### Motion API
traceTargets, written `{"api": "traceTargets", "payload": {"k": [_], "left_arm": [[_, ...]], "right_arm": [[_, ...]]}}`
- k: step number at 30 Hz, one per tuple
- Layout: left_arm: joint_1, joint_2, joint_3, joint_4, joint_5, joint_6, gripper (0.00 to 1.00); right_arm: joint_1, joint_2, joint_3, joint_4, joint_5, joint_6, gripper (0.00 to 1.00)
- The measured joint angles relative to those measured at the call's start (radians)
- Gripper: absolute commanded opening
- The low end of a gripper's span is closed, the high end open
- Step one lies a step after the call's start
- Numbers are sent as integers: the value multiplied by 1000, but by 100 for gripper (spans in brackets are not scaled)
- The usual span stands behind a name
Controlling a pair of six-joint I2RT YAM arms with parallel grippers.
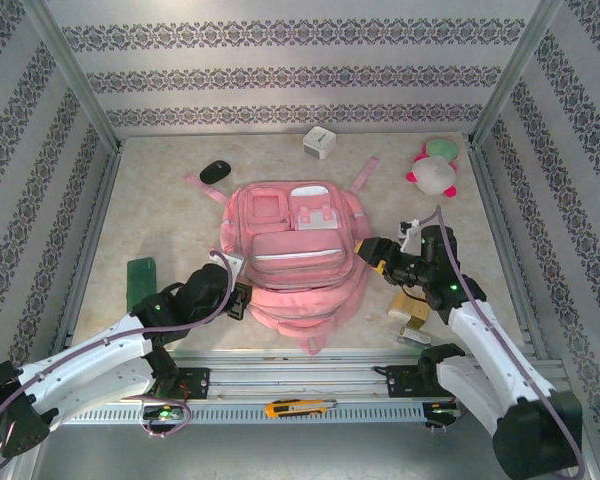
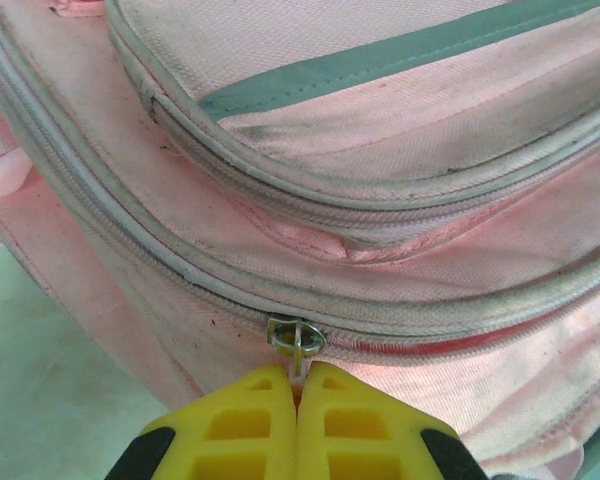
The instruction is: Pack the student bag
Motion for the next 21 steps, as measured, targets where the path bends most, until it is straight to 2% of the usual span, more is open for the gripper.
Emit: {"api": "traceTargets", "payload": {"k": [4,6,8,10,16,19,21], "left_arm": [[13,0,0,27,59,27,0],[19,2,-2,42,90,39,0],[26,8,-2,53,124,47,0],[31,17,-2,67,158,53,0],[35,45,-2,101,229,67,0],[37,51,-2,116,248,68,0],[37,53,-2,126,260,68,0]], "right_arm": [[190,-120,77,-60,139,-291,72],[325,-148,87,-52,199,-447,66],[453,-123,95,-38,252,-616,66],[537,-45,114,-31,284,-764,66],[686,267,207,8,343,-1090,69],[714,348,226,49,347,-1180,69],[716,386,228,78,363,-1228,65]]}}
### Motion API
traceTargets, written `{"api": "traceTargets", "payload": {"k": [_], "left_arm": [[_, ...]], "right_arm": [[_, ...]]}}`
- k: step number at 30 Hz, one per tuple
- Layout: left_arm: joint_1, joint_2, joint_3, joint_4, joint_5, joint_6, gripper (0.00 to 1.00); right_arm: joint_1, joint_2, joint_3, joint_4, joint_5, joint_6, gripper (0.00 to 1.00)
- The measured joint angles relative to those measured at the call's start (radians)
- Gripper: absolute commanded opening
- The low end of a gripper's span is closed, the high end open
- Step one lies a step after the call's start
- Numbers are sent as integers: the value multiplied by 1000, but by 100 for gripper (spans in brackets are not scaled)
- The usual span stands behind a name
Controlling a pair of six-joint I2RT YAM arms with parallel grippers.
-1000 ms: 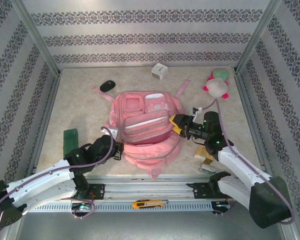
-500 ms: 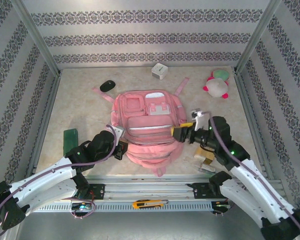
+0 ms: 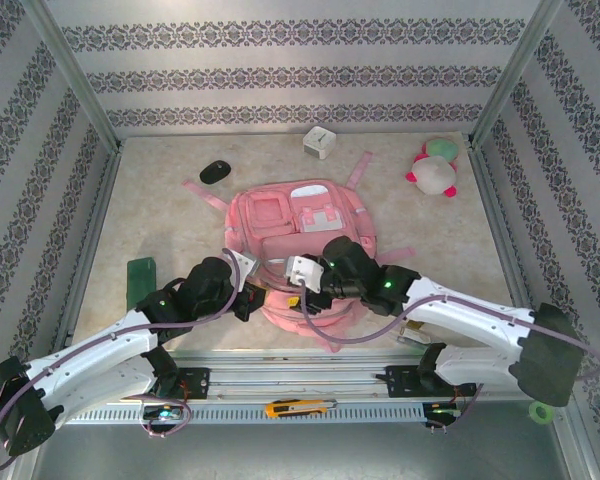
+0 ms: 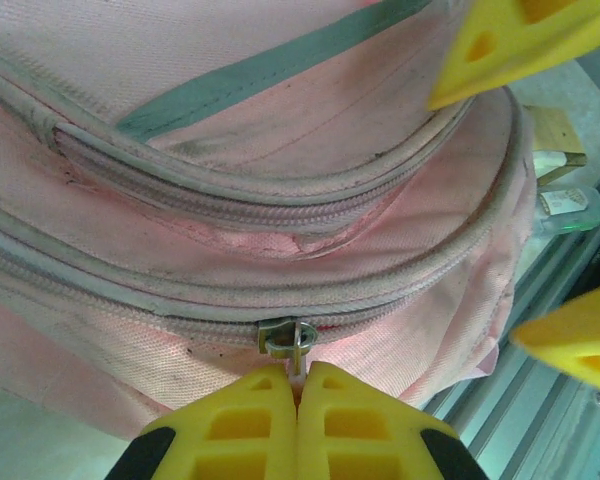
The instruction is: Pack the student bag
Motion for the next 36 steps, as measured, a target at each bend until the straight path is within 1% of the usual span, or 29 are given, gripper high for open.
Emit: {"api": "traceTargets", "payload": {"k": [2,4,5,6,7,8,11,14,17,20,25,27,33,35,36], "left_arm": [[0,3,0,6,8,0,0],[0,7,0,8,8,1,0],[0,9,0,8,7,1,0],[2,10,0,9,6,3,0],[6,10,0,8,3,4,0],[10,10,0,8,-8,4,0],[30,10,0,8,-42,4,0],[105,10,0,7,-66,6,0],[174,27,0,35,-48,27,0],[237,76,1,64,-33,58,0],[351,227,25,134,-28,106,0],[380,288,41,162,3,124,0],[420,417,93,295,60,150,0],[428,443,111,310,65,157,9],[432,452,119,312,67,160,17]], "right_arm": [[0,31,0,31,21,-43,58],[0,57,-7,80,48,-86,47],[0,66,-12,96,56,-106,35],[2,72,-16,108,63,-133,19],[2,75,-18,114,66,-151,6],[1,76,-19,119,67,-171,0],[-23,59,-22,116,16,-215,0],[-82,4,-30,91,-75,-250,0],[-118,-47,-31,54,-149,-292,0],[-142,-65,-31,14,-211,-328,0],[-187,-74,-28,-31,-297,-363,0],[-201,-72,-18,-31,-300,-368,0],[-222,-54,27,-33,-265,-353,0],[-224,-40,36,-23,-251,-332,0],[-224,-33,38,-16,-245,-319,0]]}}
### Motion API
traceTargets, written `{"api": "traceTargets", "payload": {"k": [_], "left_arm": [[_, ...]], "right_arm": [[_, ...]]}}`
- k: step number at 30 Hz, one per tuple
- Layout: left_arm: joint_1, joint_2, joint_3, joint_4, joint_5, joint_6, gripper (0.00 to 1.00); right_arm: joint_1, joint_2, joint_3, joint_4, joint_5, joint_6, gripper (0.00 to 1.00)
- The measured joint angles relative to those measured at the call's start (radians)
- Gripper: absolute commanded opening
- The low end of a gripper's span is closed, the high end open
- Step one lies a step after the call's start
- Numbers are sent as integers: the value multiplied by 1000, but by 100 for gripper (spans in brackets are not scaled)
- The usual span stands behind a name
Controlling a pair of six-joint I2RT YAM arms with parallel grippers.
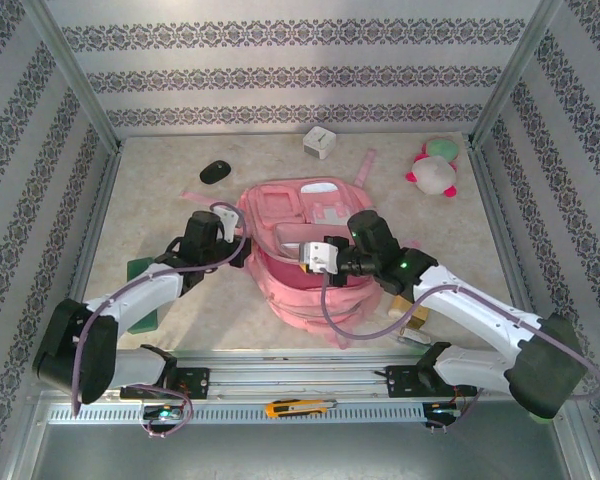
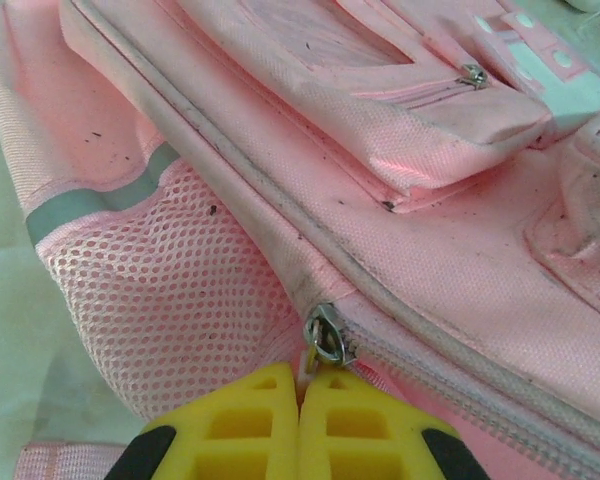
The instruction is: Pack the student bag
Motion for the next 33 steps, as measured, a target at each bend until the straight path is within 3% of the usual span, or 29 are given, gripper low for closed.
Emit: {"api": "traceTargets", "payload": {"k": [4,16,20,23,26,29,33], "left_arm": [[38,-3,7,-1,-41,-3,42],[76,-361,14,-185,-174,-132,59],[85,-415,35,-344,-256,-200,63],[127,-407,76,-477,-306,-240,68],[191,-399,101,-581,-341,-258,79],[268,-387,108,-660,-360,-257,99],[397,-325,131,-740,-374,-227,99]], "right_arm": [[0,40,21,18,9,60,0],[0,314,141,111,10,151,1],[0,343,170,100,6,211,42],[3,343,224,66,4,326,60],[22,339,294,60,23,483,68],[68,327,337,59,53,628,71],[151,323,345,61,74,747,73]]}}
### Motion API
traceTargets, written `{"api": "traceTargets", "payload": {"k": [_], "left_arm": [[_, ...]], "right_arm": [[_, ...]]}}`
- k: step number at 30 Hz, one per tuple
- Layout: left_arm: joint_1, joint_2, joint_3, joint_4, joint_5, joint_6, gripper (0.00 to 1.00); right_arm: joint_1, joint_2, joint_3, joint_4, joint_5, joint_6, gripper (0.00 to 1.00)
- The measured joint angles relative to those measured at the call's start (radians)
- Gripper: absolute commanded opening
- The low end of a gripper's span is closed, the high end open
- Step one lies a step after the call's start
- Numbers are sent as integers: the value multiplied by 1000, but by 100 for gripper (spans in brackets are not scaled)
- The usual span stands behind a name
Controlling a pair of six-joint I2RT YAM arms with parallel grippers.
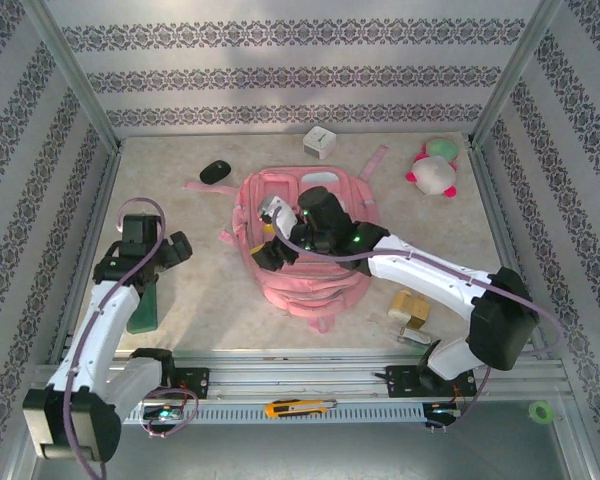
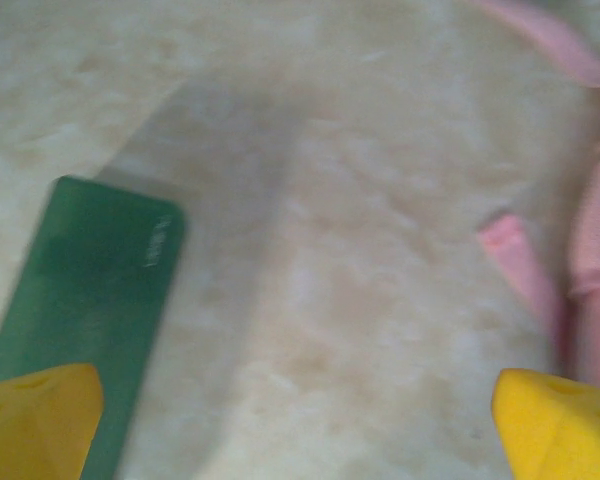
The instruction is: Pack the student bag
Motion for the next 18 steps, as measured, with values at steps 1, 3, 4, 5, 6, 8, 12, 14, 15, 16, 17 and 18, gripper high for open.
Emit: {"api": "traceTargets", "payload": {"k": [1,3,4,5,6,8,12,14,15,16,17,18], "left_arm": [[32,18,6,-12,-4,12,99],[100,51,17,-28,0,39,99],[134,67,19,-31,6,56,99],[166,85,20,-34,14,72,99],[196,106,22,-36,20,88,99],[250,160,23,-35,30,125,99],[315,299,39,-33,35,186,99],[331,366,58,-33,47,209,99],[335,394,67,-33,53,218,99],[335,425,78,-33,53,228,99],[335,448,86,-33,58,235,99],[335,472,95,-33,64,243,99]], "right_arm": [[16,2,0,0,3,19,73],[41,2,0,1,4,48,73],[48,3,0,3,5,61,73],[50,4,0,5,4,70,72],[51,6,0,6,5,77,72],[50,10,-3,11,8,86,72],[50,9,-24,29,8,92,73],[50,7,-42,31,8,89,73],[50,6,-51,31,8,84,73],[50,4,-60,31,8,77,73],[50,1,-68,29,8,72,74],[50,-3,-75,28,8,67,74]]}}
